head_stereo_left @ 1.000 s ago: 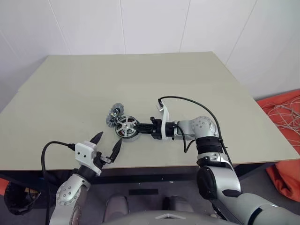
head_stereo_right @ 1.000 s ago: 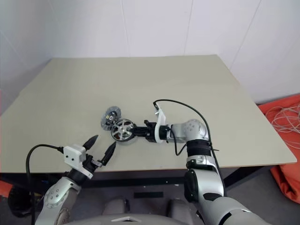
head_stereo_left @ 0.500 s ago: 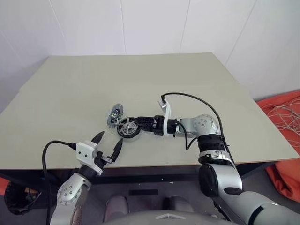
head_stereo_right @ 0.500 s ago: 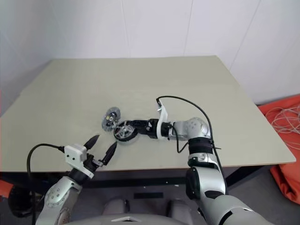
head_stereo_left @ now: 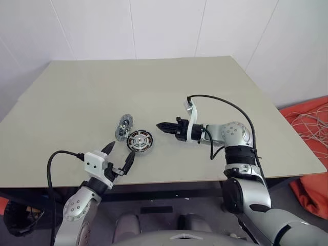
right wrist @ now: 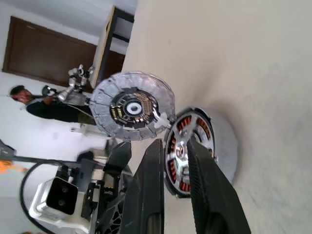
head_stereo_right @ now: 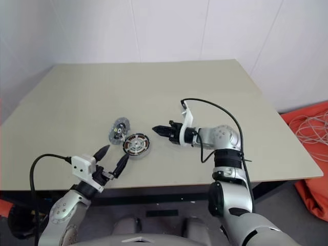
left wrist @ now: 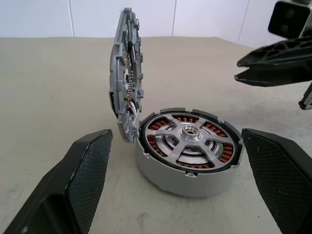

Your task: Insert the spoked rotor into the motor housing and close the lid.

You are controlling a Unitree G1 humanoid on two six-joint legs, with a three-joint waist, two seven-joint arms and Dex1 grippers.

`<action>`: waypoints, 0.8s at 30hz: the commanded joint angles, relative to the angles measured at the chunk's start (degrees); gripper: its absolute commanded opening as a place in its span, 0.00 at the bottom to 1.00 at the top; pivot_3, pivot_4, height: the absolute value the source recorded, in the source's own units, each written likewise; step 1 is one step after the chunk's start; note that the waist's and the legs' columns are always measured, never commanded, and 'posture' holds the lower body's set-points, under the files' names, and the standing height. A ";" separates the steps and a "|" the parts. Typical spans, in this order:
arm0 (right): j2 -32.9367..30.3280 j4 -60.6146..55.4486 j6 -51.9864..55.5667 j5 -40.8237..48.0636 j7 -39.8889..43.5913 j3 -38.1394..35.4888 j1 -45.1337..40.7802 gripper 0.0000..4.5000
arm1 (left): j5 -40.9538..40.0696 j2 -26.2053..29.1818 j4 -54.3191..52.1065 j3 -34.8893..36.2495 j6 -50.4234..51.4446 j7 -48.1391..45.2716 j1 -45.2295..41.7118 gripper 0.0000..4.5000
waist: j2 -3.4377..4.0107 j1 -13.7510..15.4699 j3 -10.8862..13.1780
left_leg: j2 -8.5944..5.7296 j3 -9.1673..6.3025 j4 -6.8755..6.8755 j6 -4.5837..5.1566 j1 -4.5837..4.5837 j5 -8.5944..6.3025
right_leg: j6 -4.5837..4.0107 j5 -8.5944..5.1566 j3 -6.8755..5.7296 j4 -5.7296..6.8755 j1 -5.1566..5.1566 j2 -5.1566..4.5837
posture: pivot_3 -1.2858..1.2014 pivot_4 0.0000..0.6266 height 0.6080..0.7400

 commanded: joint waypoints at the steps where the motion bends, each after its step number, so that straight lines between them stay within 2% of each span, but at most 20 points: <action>1: -0.57 -10.02 -11.84 -5.27 2.99 8.90 2.53 0.19 | -0.84 0.20 -2.90 0.40 0.14 0.16 -0.41 1.00 | 0.00 -0.01 0.00 | 0.00 0.00 -0.01 0.00 0.01 0.00 | 0.00 0.00 0.00 0.00 0.00 0.00 | 0.52 0.00 1.00; 5: -2.90 -13.59 -24.73 -13.94 7.27 20.68 4.85 0.00 | -0.84 0.27 -2.86 0.56 0.29 0.13 -0.33 1.00 | -0.03 -0.04 0.00 | -0.02 0.00 0.00 0.16 0.01 -0.09 | 0.02 -0.01 0.01 -0.02 0.01 -0.02 | 0.52 0.00 1.00; 7: -3.43 -13.23 -30.08 -17.91 8.65 25.56 5.25 0.00 | -0.84 0.30 -2.85 0.56 0.32 0.04 -0.21 1.00 | -0.05 -0.07 0.01 | -0.02 -0.01 0.02 0.16 0.01 -0.10 | 0.02 -0.02 0.01 -0.03 0.02 -0.02 | 0.52 0.00 1.00; 12: -2.20 -8.94 -36.00 -22.27 10.69 30.38 5.42 0.00 | -0.79 0.39 -2.49 0.51 -0.06 -0.26 0.15 1.00 | -0.08 -0.20 0.00 | -0.01 -0.03 0.02 0.16 0.00 -0.10 | 0.02 -0.01 0.01 -0.02 0.00 0.01 | 0.52 0.00 1.00; 24: 0.37 -1.84 -39.82 -27.60 13.61 33.75 4.21 0.00 | -0.75 0.23 -2.23 0.42 -0.49 -0.19 0.82 1.00 | -0.13 -0.23 0.01 | 0.00 -0.04 0.01 0.18 -0.04 -0.10 | 0.01 -0.01 0.02 -0.01 -0.03 0.02 | 0.52 0.00 1.00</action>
